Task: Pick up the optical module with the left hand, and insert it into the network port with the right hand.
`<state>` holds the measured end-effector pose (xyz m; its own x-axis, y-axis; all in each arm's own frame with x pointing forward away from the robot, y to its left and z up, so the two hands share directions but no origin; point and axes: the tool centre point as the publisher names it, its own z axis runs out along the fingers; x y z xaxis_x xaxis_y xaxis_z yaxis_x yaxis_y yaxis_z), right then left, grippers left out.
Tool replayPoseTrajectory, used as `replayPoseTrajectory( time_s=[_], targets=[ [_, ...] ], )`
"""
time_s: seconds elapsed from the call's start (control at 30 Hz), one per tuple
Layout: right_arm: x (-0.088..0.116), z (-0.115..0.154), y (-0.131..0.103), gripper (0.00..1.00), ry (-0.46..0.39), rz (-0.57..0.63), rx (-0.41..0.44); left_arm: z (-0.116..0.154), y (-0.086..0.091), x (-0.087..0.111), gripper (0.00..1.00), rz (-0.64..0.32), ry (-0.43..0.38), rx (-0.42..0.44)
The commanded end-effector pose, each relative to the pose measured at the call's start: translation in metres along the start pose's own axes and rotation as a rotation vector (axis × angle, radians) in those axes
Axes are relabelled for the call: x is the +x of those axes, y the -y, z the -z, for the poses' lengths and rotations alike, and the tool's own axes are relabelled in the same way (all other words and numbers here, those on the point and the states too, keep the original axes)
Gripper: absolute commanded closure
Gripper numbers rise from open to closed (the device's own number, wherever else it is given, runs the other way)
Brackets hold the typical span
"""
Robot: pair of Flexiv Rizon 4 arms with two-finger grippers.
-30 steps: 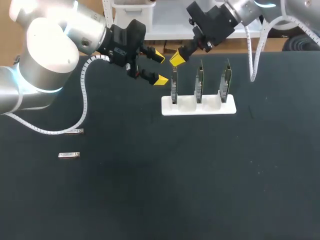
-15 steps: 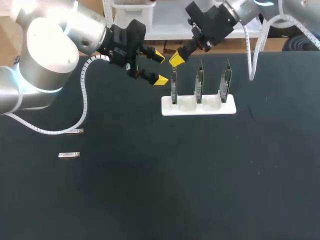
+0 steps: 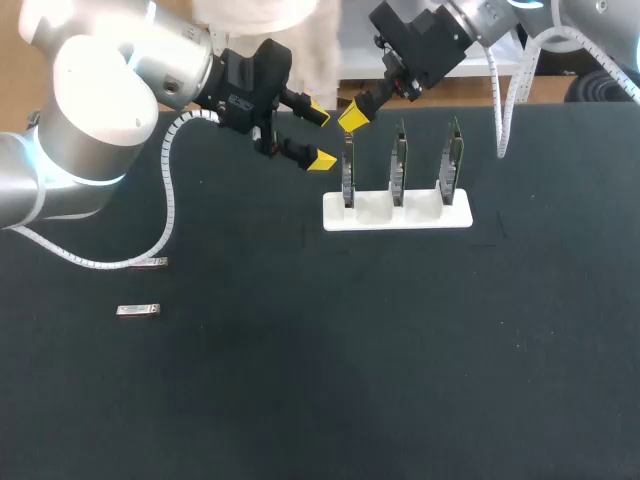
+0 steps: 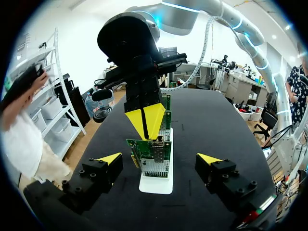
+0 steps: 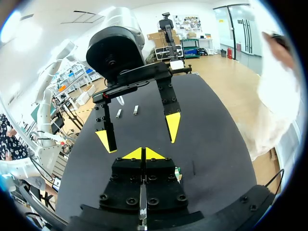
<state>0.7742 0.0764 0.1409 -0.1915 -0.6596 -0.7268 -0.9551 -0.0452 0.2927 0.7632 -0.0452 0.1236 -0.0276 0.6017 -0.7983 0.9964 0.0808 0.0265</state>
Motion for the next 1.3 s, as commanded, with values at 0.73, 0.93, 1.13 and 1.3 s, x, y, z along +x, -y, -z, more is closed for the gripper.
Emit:
replayPoseTrajectory(
  time_s=[0.73, 0.93, 1.13, 1.3],
  targets=[
    [0.01, -0.004, -0.001, 1.0, -0.03, -0.018, 0.007, 0.0, 0.0, 0.0, 0.0, -0.001, -0.001, 0.0],
    [0.01, -0.003, -0.003, 1.0, -0.018, -0.02, 0.008, 0.0, 0.0, 0.0, 0.0, -0.001, -0.001, 0.0],
    [0.006, 0.014, -0.003, 1.0, 0.146, -0.021, -0.001, 0.0, 0.0, 0.0, 0.0, -0.001, -0.001, 0.0],
    [0.001, 0.029, -0.006, 1.0, 0.23, -0.006, -0.009, 0.0, 0.0, 0.0, 0.0, -0.001, -0.001, 0.0]
  ],
)
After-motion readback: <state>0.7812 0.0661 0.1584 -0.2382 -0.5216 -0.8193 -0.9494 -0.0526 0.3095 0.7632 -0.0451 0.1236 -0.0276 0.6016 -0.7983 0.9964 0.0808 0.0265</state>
